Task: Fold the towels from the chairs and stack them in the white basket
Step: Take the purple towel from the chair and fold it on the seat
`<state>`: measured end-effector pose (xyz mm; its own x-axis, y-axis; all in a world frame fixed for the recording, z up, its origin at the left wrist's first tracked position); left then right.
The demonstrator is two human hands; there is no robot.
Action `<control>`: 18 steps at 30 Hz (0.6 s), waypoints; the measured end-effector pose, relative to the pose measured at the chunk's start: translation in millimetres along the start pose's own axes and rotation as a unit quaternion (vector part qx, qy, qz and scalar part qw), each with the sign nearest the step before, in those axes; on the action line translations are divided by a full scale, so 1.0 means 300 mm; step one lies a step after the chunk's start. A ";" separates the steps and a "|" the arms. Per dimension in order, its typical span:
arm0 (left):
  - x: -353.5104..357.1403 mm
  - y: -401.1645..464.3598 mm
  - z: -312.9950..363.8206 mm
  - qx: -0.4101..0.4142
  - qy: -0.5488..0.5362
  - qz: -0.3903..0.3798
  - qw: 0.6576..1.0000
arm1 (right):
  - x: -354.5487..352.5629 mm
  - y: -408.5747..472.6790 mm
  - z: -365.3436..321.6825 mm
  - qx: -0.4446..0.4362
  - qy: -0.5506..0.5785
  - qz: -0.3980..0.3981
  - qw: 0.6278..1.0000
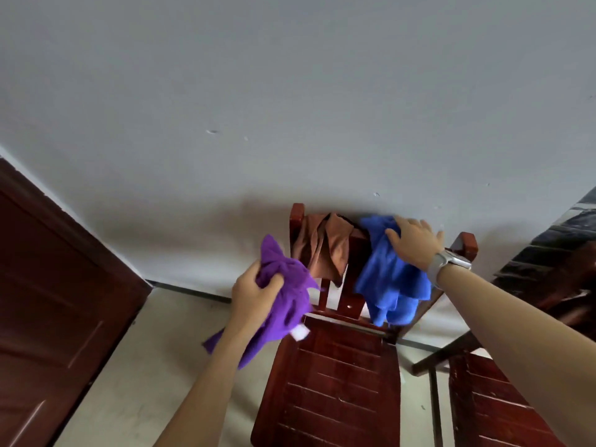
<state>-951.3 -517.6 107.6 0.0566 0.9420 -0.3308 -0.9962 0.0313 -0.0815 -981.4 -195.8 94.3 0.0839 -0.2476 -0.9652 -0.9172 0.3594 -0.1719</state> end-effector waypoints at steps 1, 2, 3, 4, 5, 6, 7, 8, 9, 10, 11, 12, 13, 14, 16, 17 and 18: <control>0.034 -0.006 0.016 0.015 0.017 -0.027 0.999 | 0.006 -0.007 -0.002 -0.001 -0.015 -0.002 1.000; 0.060 -0.011 0.032 0.024 0.030 -0.047 0.998 | -0.004 -0.025 -0.016 -0.009 -0.022 0.019 1.000; 0.077 -0.014 0.042 0.030 0.037 -0.059 0.997 | -0.025 -0.050 -0.037 -0.029 -0.018 0.061 0.998; 0.087 -0.018 0.052 0.034 0.040 -0.066 0.996 | -0.060 -0.090 -0.071 -0.066 0.002 0.119 0.991; 0.093 -0.018 0.058 0.037 0.038 -0.070 0.996 | -0.087 -0.138 -0.106 -0.121 0.047 0.178 0.975; 0.097 -0.022 0.067 0.039 0.030 -0.075 0.996 | -0.098 -0.195 -0.141 -0.180 0.107 0.204 0.956; 0.102 -0.029 0.082 0.046 0.014 -0.082 0.995 | -0.073 -0.250 -0.175 -0.230 0.177 0.172 0.941; 0.108 -0.040 0.102 0.054 -0.005 -0.094 0.994 | -0.030 -0.308 -0.218 -0.273 0.243 0.098 0.926; 0.118 -0.052 0.120 0.061 -0.028 -0.108 0.992 | 0.026 -0.362 -0.259 -0.295 0.296 0.003 0.908; 0.128 -0.067 0.139 0.066 -0.049 -0.124 0.989 | 0.084 -0.410 -0.291 -0.301 0.338 -0.085 0.888; 0.138 -0.077 0.152 0.068 -0.068 -0.134 0.986 | 0.131 -0.445 -0.311 -0.300 0.370 -0.140 0.868; 0.146 -0.088 0.171 0.072 -0.083 -0.138 0.984 | 0.159 -0.466 -0.318 -0.293 0.398 -0.161 0.854; 0.150 -0.096 0.187 0.078 -0.093 -0.132 0.984 | 0.166 -0.475 -0.310 -0.277 0.425 -0.149 0.849; 0.155 -0.106 0.202 0.083 -0.099 -0.119 0.984 | 0.152 -0.480 -0.290 -0.251 0.452 -0.115 0.848; 0.153 -0.107 0.183 0.063 -0.112 -0.061 0.990 | 0.113 -0.480 -0.220 -0.187 0.493 -0.037 0.849; 0.159 -0.107 0.146 0.027 -0.110 -0.036 0.993 | 0.104 -0.486 -0.169 -0.154 0.508 -0.009 0.848; 0.164 -0.105 0.088 -0.023 -0.094 -0.018 0.995 | 0.092 -0.494 -0.128 -0.126 0.524 0.008 0.842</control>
<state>-918.9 -463.5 118.7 0.0735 0.9867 -0.1447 -0.9895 0.0540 -0.1339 -858.1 -290.4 100.5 -0.1973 -0.9507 -0.2395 -0.9797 0.1997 0.0141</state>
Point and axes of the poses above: each hand's wrist, its own y-axis towards the middle knuckle, its own x-axis out of the palm, z = x × y, the point moved 9 cm from there along y, towards the middle knuckle
